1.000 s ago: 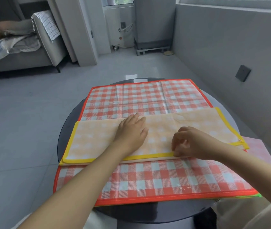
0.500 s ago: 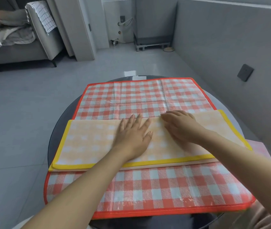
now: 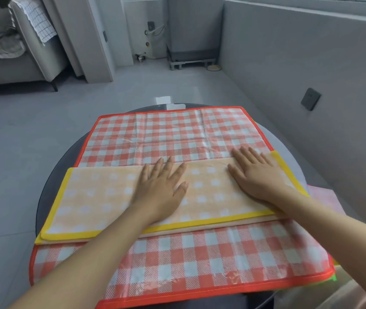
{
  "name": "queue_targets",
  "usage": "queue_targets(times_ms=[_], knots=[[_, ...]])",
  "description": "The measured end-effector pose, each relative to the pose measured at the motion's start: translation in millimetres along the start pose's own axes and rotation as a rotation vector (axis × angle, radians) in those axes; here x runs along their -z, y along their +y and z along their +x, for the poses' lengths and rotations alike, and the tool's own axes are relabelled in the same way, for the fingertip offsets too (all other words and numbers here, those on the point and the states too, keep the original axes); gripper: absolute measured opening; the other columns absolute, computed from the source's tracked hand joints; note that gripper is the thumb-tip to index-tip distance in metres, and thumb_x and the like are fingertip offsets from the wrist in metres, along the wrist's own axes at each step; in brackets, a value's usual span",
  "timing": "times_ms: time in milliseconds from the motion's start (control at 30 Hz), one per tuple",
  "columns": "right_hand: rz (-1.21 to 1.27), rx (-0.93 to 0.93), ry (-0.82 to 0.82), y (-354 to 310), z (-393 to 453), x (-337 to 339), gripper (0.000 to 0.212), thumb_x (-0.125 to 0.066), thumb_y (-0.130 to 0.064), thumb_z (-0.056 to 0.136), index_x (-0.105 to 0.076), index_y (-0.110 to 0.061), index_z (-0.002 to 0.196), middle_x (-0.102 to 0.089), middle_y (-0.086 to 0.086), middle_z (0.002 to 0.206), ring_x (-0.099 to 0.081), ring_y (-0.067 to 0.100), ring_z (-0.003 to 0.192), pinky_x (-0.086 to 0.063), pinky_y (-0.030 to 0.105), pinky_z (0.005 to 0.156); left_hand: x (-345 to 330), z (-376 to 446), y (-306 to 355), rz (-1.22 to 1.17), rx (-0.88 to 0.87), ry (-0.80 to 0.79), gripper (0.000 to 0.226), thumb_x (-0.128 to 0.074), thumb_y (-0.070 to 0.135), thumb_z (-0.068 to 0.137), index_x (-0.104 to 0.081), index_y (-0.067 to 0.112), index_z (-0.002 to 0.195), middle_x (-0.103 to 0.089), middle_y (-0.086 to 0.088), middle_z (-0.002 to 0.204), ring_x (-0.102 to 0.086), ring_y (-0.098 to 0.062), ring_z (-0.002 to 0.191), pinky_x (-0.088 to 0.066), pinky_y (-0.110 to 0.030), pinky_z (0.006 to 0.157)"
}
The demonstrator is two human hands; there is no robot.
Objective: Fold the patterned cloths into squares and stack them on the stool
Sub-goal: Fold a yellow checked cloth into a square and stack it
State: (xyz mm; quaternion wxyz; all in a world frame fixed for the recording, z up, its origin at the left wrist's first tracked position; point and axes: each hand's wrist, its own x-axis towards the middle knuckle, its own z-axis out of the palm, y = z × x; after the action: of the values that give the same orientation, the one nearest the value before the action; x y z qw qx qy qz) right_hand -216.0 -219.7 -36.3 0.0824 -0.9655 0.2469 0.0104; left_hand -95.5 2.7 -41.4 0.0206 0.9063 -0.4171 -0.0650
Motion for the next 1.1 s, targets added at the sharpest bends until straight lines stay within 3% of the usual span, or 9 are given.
queue_targets(times_ms=[300,433,600,700,900,1100], knots=[[-0.023,-0.055,-0.019,16,-3,7,0.067,-0.010,-0.058,0.094,0.000,-0.024,0.150,0.004,-0.001,0.158,0.006,0.012,0.145,0.004,0.031,0.119,1,-1,3,-0.006,0.005,0.003,0.055,-0.007,0.055,0.097,0.012,0.041,0.147,0.020,0.007,0.157,0.020,-0.014,0.144,0.013,-0.044,0.117],[0.027,0.003,0.009,-7,-6,10,0.061,-0.013,-0.046,0.099,0.001,-0.019,0.150,0.003,0.000,0.158,0.007,0.013,0.145,0.006,0.031,0.118,1,0,3,-0.009,0.006,0.002,0.055,-0.008,0.054,0.097,0.012,0.041,0.147,0.020,0.007,0.157,0.020,-0.014,0.144,0.013,-0.044,0.117],[0.278,0.235,-0.020,-73,-7,10,0.053,-0.019,-0.036,0.102,-0.005,-0.020,0.150,-0.001,-0.004,0.158,0.003,0.010,0.145,0.003,0.024,0.116,3,1,5,-0.025,0.010,0.017,0.056,-0.009,0.049,0.099,0.005,0.034,0.151,0.013,0.006,0.159,0.016,-0.013,0.145,0.013,-0.042,0.117],[0.473,0.268,-0.064,-95,-7,4,0.049,-0.021,-0.030,0.102,-0.013,-0.020,0.149,-0.010,-0.007,0.157,-0.007,0.005,0.144,-0.001,0.017,0.112,4,2,4,-0.051,0.004,0.019,0.056,-0.009,0.046,0.100,0.003,0.027,0.152,0.011,0.007,0.159,0.014,-0.009,0.145,0.011,-0.041,0.118],[0.068,0.313,-0.024,-93,1,-18,0.056,-0.007,-0.043,0.099,-0.004,-0.022,0.150,-0.002,-0.006,0.158,0.003,0.007,0.145,0.006,0.025,0.117,4,-12,-28,-0.034,0.002,0.046,0.056,-0.013,0.040,0.102,0.004,0.024,0.152,0.010,0.008,0.159,0.013,-0.005,0.145,0.012,-0.035,0.118],[-0.023,0.314,-0.022,-95,-2,-18,0.058,-0.009,-0.047,0.098,0.003,-0.025,0.150,0.005,-0.007,0.157,0.009,0.006,0.144,0.008,0.026,0.117,8,-43,-104,-0.019,0.213,0.021,0.055,-0.008,0.044,0.101,0.010,0.029,0.150,0.015,0.009,0.158,0.017,-0.006,0.144,0.012,-0.036,0.118]])
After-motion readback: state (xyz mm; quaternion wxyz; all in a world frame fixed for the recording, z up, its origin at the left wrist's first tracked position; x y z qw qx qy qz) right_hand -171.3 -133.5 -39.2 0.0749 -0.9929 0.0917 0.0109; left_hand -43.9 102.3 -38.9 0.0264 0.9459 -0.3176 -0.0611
